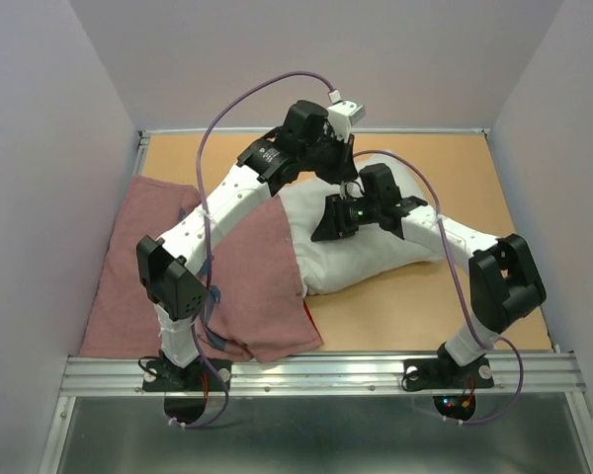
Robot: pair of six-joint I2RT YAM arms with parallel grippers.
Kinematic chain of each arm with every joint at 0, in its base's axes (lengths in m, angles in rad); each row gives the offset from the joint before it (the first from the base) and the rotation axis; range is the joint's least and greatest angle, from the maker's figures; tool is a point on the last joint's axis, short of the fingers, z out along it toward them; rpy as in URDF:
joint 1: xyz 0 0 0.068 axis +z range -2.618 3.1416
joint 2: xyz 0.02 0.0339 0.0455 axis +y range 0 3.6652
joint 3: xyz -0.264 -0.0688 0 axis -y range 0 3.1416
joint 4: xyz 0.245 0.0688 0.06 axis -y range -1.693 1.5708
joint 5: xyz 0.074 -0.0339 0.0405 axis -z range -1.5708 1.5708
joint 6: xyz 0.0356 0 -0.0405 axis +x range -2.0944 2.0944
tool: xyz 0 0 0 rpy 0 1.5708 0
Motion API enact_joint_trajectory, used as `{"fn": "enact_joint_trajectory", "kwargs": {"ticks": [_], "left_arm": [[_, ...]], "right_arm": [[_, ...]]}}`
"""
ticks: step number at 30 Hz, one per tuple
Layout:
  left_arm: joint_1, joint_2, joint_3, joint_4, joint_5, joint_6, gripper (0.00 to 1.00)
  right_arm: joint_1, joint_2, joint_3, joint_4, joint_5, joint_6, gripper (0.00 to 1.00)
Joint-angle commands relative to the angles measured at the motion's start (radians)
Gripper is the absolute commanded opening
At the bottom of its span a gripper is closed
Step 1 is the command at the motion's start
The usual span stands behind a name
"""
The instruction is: Put the pillow into the pillowcase
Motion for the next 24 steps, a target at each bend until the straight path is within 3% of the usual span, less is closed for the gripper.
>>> {"fn": "enact_joint_trajectory", "kwargs": {"ticks": [1,2,5,7,8,9,11,12,13,18,24], "left_arm": [[0.025,0.040,0.023,-0.012,0.153,-0.009,0.00],[0.033,0.024,0.003,-0.021,0.124,-0.010,0.00],[0.051,-0.090,-0.120,-0.078,-0.046,-0.015,0.22],[0.053,-0.194,-0.247,-0.101,-0.111,-0.010,0.39],[0.054,-0.228,-0.292,-0.098,-0.158,-0.003,0.54],[0.054,-0.286,-0.368,-0.084,-0.198,-0.006,0.64],[0.051,-0.317,-0.414,-0.088,-0.250,-0.006,0.67],[0.053,-0.328,-0.437,-0.123,-0.288,-0.009,0.68],[0.059,-0.337,-0.456,-0.137,-0.384,-0.013,0.67],[0.164,-0.392,-0.588,-0.180,-0.436,0.005,0.65],[0.203,-0.331,-0.714,-0.162,-0.349,0.069,0.63]], "right_arm": [[-0.050,-0.015,-0.003,0.070,-0.065,0.096,0.42],[-0.066,-0.028,-0.009,0.070,-0.062,0.096,0.42],[-0.112,-0.085,-0.039,0.067,-0.073,0.098,0.42],[-0.122,-0.121,-0.055,0.065,-0.079,0.092,0.44],[-0.123,-0.162,-0.062,0.064,-0.061,0.079,0.47],[-0.121,-0.181,-0.072,0.056,-0.044,0.072,0.56],[-0.121,-0.207,-0.047,0.013,0.029,0.003,0.64],[-0.124,-0.224,-0.003,-0.030,0.062,-0.025,0.73],[-0.129,-0.230,0.029,-0.044,0.088,-0.051,0.74],[-0.147,-0.204,0.175,-0.094,0.264,-0.232,0.76],[-0.155,-0.092,0.067,-0.130,0.344,-0.388,0.73]]}}
